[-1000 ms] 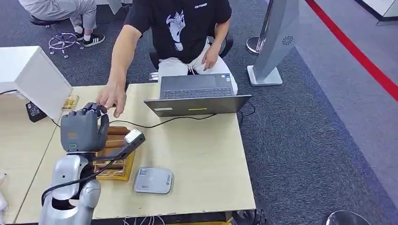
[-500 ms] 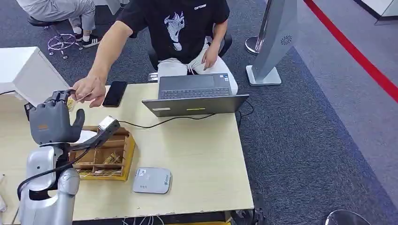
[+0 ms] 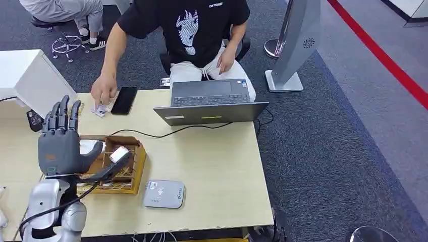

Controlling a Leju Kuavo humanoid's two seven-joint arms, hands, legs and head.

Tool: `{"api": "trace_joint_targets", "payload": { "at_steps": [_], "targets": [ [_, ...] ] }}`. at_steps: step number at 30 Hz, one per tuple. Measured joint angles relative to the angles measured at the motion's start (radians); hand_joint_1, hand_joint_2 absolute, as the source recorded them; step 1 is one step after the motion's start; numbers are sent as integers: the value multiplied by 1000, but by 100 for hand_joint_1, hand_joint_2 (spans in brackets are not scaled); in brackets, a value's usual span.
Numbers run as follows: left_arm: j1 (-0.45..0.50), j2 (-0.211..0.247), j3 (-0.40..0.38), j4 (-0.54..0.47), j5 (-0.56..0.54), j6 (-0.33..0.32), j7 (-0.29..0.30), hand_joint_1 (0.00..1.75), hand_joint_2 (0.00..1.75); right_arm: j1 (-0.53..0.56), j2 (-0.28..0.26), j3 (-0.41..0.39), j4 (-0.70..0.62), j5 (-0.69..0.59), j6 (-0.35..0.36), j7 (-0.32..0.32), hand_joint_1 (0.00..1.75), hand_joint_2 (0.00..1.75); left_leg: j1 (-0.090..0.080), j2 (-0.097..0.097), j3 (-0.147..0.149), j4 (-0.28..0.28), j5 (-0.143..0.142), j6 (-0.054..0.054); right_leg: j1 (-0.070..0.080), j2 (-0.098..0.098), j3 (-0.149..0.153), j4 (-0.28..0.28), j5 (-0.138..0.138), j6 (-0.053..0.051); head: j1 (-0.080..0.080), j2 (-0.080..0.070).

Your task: Pass the card to the sensor for recognition and then transmit it.

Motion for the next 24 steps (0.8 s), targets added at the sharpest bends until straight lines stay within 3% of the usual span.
{"api": "trace_joint_targets", "payload": {
  "at_steps": [4, 9, 18, 24],
  "targets": [
    [89, 11, -53, -18, -30, 46, -29, 0, 175, 18, -9, -23, 0, -39, 26, -20, 0, 175, -1, -1, -1, 0, -1, 1, 0, -1, 0, -1, -1, 1, 0, 0],
    [194, 56, -132, -18, -73, 117, -25, 0, 175, 41, -23, -51, 0, -53, 36, -35, 0, 175, -1, -1, -1, 0, -2, 2, -1, -1, 0, -1, -1, 1, 0, 0],
    [260, 147, -252, 24, -92, 129, 43, 0, 175, 51, -32, -78, 0, -51, 35, -38, 0, 175, -1, -1, -1, 0, -2, 2, 0, -2, 0, -2, -2, 2, 0, 0],
    [240, 222, -328, 92, -92, 85, 177, 0, 175, 47, -32, -79, 0, -29, 23, -34, 0, 175, -1, -1, -1, 0, -2, 2, 0, -2, 0, -1, -2, 2, 0, 0]
  ]
}}
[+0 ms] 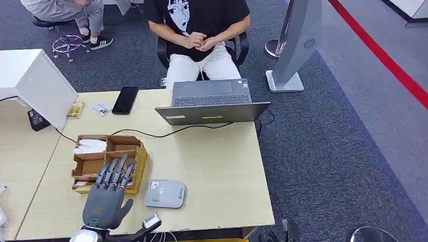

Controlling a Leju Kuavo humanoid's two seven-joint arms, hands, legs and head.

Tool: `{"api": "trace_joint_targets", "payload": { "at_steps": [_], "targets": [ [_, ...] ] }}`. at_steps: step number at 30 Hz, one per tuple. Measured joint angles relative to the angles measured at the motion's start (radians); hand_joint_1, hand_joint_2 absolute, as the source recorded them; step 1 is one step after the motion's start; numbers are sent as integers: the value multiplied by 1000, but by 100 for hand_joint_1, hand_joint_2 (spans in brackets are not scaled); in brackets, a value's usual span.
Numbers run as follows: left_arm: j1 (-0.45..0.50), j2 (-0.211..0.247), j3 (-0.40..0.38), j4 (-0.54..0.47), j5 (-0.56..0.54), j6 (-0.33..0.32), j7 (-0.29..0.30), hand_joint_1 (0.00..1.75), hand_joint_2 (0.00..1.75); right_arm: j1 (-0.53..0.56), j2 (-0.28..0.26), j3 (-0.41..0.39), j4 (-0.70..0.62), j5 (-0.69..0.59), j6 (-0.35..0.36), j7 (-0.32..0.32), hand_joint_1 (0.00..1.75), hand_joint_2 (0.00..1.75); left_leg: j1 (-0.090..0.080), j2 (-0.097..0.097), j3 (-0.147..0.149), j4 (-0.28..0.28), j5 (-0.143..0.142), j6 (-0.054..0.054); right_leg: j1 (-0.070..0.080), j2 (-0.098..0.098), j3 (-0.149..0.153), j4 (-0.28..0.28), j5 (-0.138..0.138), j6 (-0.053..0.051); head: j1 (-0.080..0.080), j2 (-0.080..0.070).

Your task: Pass the card to the sensor for recognition and then transmit it.

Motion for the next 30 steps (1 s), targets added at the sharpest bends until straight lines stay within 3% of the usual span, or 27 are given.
{"api": "trace_joint_targets", "payload": {
  "at_steps": [9, 14, 20, 30],
  "targets": [
    [-21, 48, -36, 47, 0, -5, 11, 0, 175, -5, 0, 0, 0, 0, -1, 2, 0, 175, 0, 0, -1, 0, 0, 0, 0, 0, 0, 0, 0, 0, 0, 0],
    [-34, 65, -36, 56, 0, -39, 70, 0, 175, -7, 0, 0, 0, 12, -2, 3, 0, 175, 0, 0, -1, 0, 0, 0, 0, -1, 0, 0, 0, 0, 0, 0],
    [-49, 86, -13, 68, 0, -46, 33, 0, 175, -14, 2, 3, 1, 21, -5, 8, 0, 175, 0, -1, 0, 0, 0, 0, 0, -1, 0, 0, 0, 0, 0, 0],
    [-52, 98, 24, 74, 0, -37, 22, 0, 175, -19, 5, 5, 2, 30, -6, 8, 0, 175, 0, -1, -1, 0, 0, 0, 0, -1, 0, 0, 0, 0, 0, 0]
  ]
}}
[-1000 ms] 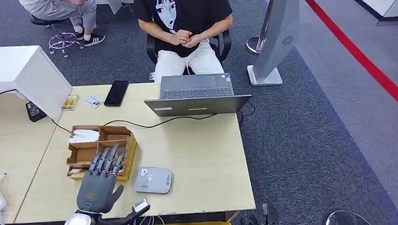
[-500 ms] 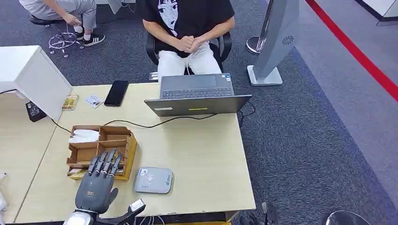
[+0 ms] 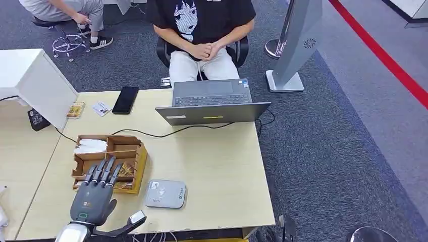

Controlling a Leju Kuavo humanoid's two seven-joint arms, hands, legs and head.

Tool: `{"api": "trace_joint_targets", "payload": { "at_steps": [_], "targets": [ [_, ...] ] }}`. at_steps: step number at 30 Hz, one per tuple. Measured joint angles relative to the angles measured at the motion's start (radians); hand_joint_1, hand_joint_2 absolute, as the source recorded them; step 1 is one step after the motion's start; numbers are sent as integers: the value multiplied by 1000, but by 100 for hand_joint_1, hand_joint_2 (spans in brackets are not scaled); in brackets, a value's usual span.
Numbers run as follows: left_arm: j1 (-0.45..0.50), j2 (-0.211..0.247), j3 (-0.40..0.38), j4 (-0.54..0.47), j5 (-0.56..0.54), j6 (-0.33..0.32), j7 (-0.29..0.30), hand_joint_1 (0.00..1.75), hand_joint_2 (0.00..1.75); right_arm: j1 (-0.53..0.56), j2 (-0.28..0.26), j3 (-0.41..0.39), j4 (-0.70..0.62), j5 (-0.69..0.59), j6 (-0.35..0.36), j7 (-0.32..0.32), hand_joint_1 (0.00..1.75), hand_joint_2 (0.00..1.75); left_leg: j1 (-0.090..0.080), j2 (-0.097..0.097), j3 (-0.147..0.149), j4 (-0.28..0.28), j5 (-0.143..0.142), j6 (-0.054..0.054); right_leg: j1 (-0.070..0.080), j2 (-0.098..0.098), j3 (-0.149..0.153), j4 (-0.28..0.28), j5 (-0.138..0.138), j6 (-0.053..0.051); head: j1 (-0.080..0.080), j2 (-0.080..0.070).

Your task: Pass the card to the sensor for recognition and then transmit it.

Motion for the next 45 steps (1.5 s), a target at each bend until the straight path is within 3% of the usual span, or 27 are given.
{"api": "trace_joint_targets", "payload": {
  "at_steps": [7, 8, 38, 45],
  "targets": [
    [-2, 0, 2, 0, 0, 3, 2, 0, 175, 0, 0, 0, 1, -1, 0, 0, 0, 175, 0, 0, 0, 0, 0, 0, 0, 0, 0, 0, 0, 0, 0, 0],
    [-2, 0, 2, 0, 0, 3, 2, 175, 175, 0, 0, 0, 1, -1, 0, 0, 0, 175, 0, 0, 0, 0, 0, 0, 0, 0, 0, 0, 0, 0, 0, 0],
    [-3, -30, 45, 11, 0, -1, -34, 175, 175, 0, 0, 1, 1, -6, 0, 0, 0, 175, 0, 0, 0, 0, 0, 0, 0, 0, 0, 0, 0, 0, 0, 0],
    [-47, 4, 46, -24, 0, -27, -41, 175, 175, -2, 0, 8, 1, 9, -7, 8, 0, 175, 1, -1, 0, 0, 1, 0, 1, -1, -1, 0, 0, -1, 0, 0]
  ]
}}
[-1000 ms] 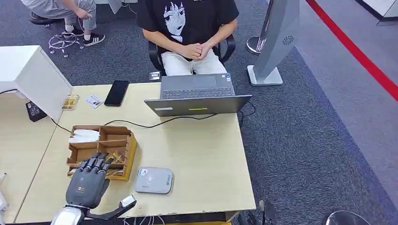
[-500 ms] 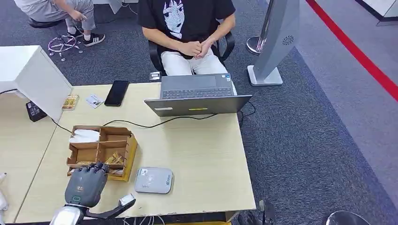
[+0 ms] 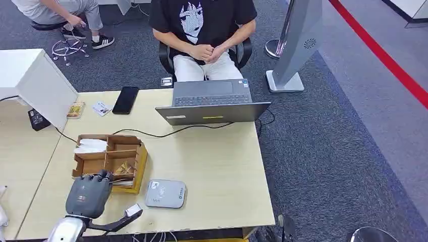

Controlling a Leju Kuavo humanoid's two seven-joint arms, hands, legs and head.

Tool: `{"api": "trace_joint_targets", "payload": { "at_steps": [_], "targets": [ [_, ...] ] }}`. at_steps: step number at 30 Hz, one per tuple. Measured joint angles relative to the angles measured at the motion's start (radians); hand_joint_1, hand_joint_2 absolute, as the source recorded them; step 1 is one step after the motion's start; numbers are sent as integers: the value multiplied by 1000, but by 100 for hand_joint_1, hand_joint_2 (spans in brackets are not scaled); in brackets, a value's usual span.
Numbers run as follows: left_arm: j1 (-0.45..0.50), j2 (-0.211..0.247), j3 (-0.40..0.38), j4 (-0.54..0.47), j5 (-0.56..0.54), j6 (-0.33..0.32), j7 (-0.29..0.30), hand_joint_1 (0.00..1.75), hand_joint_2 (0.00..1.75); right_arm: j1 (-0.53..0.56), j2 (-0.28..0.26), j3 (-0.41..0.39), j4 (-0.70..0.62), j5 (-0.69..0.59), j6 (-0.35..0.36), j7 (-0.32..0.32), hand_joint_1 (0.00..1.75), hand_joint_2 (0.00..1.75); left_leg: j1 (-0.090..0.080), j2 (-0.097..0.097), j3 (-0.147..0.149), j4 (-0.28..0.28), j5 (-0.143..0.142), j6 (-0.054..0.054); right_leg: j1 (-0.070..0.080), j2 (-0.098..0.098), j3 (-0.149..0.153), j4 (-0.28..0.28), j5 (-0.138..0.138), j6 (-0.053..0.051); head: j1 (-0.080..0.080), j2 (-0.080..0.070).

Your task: Pass the card to the sensor for recognition and then transmit it.

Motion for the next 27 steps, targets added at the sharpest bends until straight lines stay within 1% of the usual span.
{"api": "trace_joint_targets", "payload": {
  "at_steps": [4, 6, 8, 10, 12, 14, 17, 19, 22, 27],
  "targets": [
    [-101, 38, 9, -103, 1, -67, -37, 175, 175, -3, 0, 3, 2, 1, -10, 5, 0, 175, 0, -3, -1, 0, 2, -1, 0, -3, 0, 1, 1, 0, 0, 0],
    [-166, 53, 21, -158, 9, -124, -64, 175, 175, -5, 0, 6, 2, 13, -10, 7, 0, 175, 0, -3, -1, 0, 2, -1, 0, -3, 0, 1, 1, -1, -1, 0],
    [-253, 64, 34, -203, 45, -185, -95, 175, 175, -6, 0, 13, 3, 23, -12, 13, 0, 175, 0, -4, -1, 0, 3, -1, 0, -4, 0, 1, 2, -1, 0, 0],
    [-350, 74, 47, -224, 91, -236, -115, 175, 175, -10, 0, 22, 3, 34, -15, 20, 0, 175, 0, -4, -1, 0, 4, -1, 0, -4, 0, 1, 2, -1, 0, 0],
    [-448, 81, 60, -228, 113, -284, -117, 175, 175, -17, 1, 31, 5, 35, -16, 29, 0, 175, 0, -4, -1, 0, 4, -1, 0, -4, 0, 2, 2, -2, 0, 0],
    [-525, 88, 71, -226, 123, -314, -115, 175, 175, -22, 3, 40, 5, 45, -18, 36, 0, 175, 0, -4, -1, 0, 4, -2, 0, -4, 0, 2, 2, -2, 0, 0],
    [-605, 91, 85, -212, 128, -330, -106, 175, 175, -30, 7, 51, 8, 49, -23, 45, 0, 175, 0, -4, -1, 0, 4, -2, 0, -4, 0, 2, 2, -2, 0, 0],
    [-638, 92, 95, -189, 128, -330, -99, 175, 175, -33, 8, 58, 9, 51, -23, 48, 0, 175, 0, -4, -1, 0, 4, -2, 0, -3, 0, 2, 2, -2, 0, 0],
    [-663, 91, 107, -140, 113, -325, -86, 175, 175, -35, 10, 70, 10, 54, -24, 57, 0, 175, 0, -2, -1, 0, 4, -2, 0, -2, -1, 2, 2, -2, 1, 0],
    [-681, 88, 117, -88, 104, -317, -84, 175, 175, -37, 11, 74, 11, 57, -25, 61, 0, 175, 1, -2, -1, 0, 4, -2, 0, -1, -1, 2, 2, -2, 1, 0]
  ]
}}
